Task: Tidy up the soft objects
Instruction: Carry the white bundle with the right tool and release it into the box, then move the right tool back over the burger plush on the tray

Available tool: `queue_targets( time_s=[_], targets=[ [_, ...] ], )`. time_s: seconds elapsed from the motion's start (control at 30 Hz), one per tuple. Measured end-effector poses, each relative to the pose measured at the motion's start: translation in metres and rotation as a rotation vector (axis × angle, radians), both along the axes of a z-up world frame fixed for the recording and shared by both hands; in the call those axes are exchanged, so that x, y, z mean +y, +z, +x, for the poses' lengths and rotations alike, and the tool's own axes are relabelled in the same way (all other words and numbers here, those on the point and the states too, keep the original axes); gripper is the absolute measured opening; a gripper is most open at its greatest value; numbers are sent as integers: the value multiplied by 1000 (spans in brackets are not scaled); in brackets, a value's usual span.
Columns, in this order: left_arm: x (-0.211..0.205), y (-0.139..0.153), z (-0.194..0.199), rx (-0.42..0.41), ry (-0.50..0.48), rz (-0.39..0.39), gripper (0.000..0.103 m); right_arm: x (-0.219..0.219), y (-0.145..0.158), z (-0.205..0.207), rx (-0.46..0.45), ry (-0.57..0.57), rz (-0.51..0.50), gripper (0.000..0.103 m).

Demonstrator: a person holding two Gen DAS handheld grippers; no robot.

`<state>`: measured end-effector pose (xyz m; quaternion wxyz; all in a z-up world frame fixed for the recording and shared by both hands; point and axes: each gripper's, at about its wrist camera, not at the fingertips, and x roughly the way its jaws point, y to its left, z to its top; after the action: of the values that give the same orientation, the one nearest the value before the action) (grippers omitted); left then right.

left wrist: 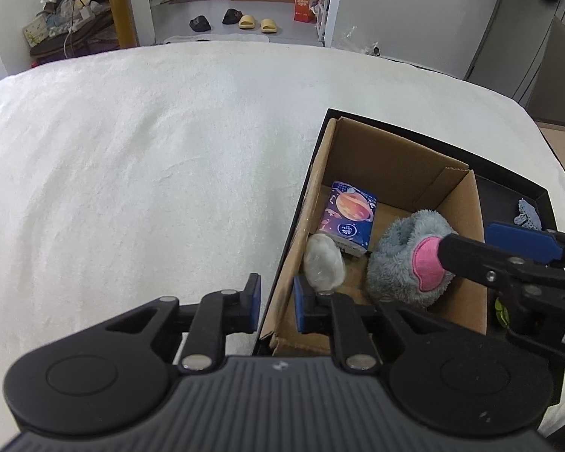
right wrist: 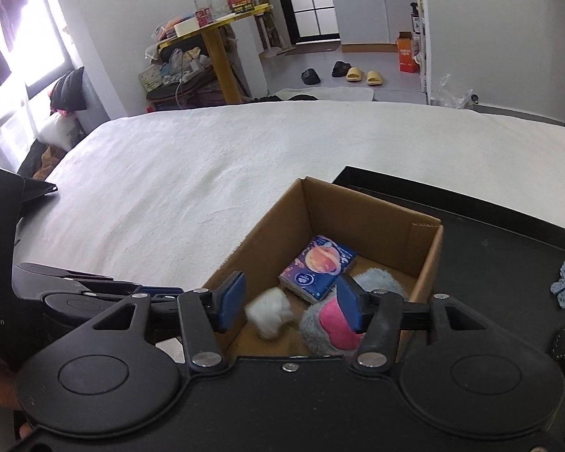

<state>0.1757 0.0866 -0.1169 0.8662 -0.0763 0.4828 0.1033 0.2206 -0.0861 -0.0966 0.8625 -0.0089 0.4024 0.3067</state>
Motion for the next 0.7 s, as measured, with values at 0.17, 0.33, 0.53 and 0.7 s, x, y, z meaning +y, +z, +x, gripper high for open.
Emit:
queue_targets(
  time_s=[0.17, 0.33, 0.53, 0.7],
  targets=[
    [-8, 2, -1, -3, -18, 49, 27, -18, -2, -3, -6, -66, -1, 54],
    [-15, 4, -1, 0, -33, 98, 38, -41, -10, -8, 0, -129, 1, 54],
    [-26, 4, 0, 1, -53, 165, 45, -64, -22, -14, 4, -190, 4, 54],
    [-32, 4, 1, 2, -54, 203, 49, -77, -29, -16, 5, -224, 6, 54]
  ],
)
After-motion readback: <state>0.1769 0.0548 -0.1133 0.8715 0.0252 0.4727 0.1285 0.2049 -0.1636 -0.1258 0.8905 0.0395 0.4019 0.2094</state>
